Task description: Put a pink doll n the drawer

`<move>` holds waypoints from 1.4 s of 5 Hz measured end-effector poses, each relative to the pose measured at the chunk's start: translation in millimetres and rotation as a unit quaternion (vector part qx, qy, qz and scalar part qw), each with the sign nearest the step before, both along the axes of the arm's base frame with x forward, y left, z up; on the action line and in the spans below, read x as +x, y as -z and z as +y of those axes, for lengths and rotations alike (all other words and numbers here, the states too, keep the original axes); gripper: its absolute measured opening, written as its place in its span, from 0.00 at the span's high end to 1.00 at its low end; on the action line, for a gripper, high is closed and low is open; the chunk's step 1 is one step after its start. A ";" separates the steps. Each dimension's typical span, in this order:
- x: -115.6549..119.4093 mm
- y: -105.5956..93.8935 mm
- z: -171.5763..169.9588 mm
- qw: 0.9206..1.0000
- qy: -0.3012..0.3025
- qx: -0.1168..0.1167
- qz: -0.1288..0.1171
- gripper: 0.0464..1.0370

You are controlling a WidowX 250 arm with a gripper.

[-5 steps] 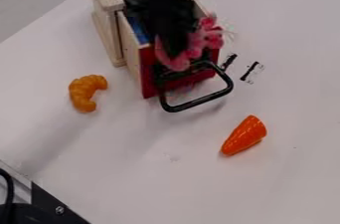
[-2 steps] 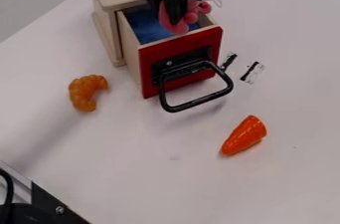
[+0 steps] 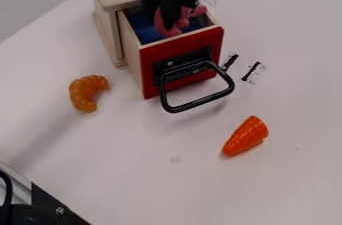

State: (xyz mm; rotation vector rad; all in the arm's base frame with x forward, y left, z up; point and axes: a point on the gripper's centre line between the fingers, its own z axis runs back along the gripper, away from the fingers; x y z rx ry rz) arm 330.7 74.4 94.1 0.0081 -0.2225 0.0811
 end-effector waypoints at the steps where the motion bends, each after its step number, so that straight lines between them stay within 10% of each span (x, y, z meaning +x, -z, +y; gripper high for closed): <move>1: 4.3 12.0 8.2 1.000 -0.011 0.003 0.011 0.81; 3: 2.6 17.6 8.6 1.000 0.003 0.010 0.013 0.75; 5: -2.1 17.3 3.6 1.000 0.009 0.014 0.018 0.15; 7: -6.1 14.4 -3.1 1.000 0.007 -0.002 0.023 0.04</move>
